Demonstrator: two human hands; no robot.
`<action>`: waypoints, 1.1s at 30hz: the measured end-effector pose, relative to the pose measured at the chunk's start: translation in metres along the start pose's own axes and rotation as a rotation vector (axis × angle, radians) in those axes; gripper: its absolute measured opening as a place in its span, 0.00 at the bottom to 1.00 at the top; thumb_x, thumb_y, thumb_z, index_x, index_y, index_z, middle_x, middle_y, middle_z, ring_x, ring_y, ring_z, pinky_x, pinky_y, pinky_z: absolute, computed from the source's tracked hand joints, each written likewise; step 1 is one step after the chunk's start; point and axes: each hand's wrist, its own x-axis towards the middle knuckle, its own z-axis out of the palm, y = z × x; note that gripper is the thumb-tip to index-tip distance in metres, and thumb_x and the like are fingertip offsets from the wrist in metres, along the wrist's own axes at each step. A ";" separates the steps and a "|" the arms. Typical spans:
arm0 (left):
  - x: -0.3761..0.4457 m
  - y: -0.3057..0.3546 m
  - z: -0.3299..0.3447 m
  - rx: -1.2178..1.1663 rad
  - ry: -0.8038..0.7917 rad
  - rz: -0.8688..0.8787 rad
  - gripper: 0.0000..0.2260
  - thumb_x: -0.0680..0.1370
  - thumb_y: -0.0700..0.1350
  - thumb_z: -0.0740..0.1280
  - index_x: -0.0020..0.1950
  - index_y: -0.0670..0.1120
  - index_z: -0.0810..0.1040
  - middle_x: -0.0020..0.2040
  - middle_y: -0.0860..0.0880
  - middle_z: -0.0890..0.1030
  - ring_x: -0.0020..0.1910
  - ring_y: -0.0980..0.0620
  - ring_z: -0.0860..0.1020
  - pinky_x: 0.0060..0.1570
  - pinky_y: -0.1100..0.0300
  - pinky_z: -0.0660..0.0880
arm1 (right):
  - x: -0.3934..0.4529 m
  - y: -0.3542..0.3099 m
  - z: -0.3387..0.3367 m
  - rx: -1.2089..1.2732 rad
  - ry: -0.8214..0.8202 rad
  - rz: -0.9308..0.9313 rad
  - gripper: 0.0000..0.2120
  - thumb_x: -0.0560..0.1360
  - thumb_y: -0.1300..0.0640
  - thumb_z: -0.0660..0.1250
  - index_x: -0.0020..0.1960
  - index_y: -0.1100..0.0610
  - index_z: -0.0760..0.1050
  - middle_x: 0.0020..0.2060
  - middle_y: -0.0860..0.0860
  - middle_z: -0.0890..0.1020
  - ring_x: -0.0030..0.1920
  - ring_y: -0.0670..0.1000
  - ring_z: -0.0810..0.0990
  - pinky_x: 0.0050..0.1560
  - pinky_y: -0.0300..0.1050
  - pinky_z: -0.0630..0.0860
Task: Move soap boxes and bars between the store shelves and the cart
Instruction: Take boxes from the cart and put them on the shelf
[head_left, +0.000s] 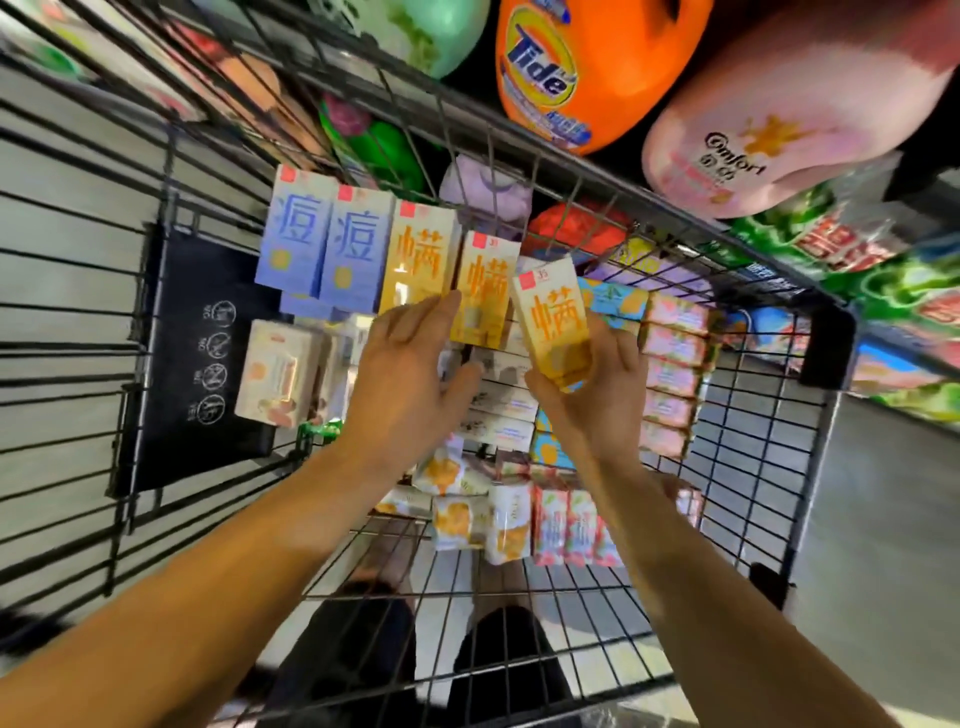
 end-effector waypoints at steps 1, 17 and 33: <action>0.001 0.006 -0.002 -0.090 -0.027 -0.037 0.31 0.78 0.59 0.59 0.78 0.45 0.63 0.70 0.45 0.74 0.70 0.43 0.69 0.66 0.48 0.69 | -0.009 -0.007 -0.004 0.037 0.001 -0.042 0.34 0.66 0.46 0.74 0.69 0.55 0.72 0.52 0.53 0.74 0.50 0.58 0.73 0.50 0.57 0.74; -0.002 -0.036 -0.045 -0.752 0.187 -0.508 0.25 0.78 0.48 0.68 0.74 0.50 0.67 0.50 0.47 0.85 0.50 0.49 0.84 0.52 0.40 0.80 | 0.015 -0.033 0.042 -0.139 -0.247 -0.211 0.37 0.74 0.49 0.73 0.77 0.53 0.61 0.73 0.54 0.64 0.66 0.61 0.67 0.62 0.57 0.73; 0.004 -0.041 -0.047 -0.758 0.134 -0.496 0.20 0.79 0.45 0.68 0.72 0.52 0.72 0.49 0.48 0.86 0.48 0.50 0.84 0.53 0.44 0.80 | 0.039 -0.009 0.031 -0.182 -0.214 -0.201 0.32 0.72 0.47 0.68 0.74 0.54 0.67 0.69 0.55 0.70 0.65 0.60 0.68 0.63 0.56 0.70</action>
